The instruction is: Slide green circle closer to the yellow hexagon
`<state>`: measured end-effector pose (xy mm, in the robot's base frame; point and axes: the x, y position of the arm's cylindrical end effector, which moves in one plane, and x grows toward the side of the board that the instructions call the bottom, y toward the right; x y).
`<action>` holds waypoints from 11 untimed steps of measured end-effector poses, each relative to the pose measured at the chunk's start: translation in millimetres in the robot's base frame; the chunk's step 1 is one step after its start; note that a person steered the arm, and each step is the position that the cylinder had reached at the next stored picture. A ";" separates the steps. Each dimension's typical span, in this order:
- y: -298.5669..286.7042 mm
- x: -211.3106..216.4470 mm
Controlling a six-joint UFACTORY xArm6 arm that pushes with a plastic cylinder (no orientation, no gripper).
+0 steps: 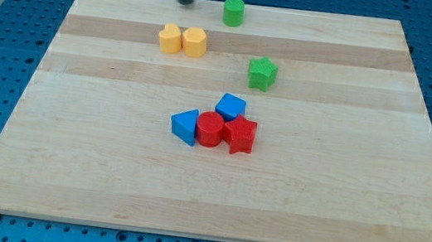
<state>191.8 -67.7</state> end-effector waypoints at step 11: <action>27.8 76.8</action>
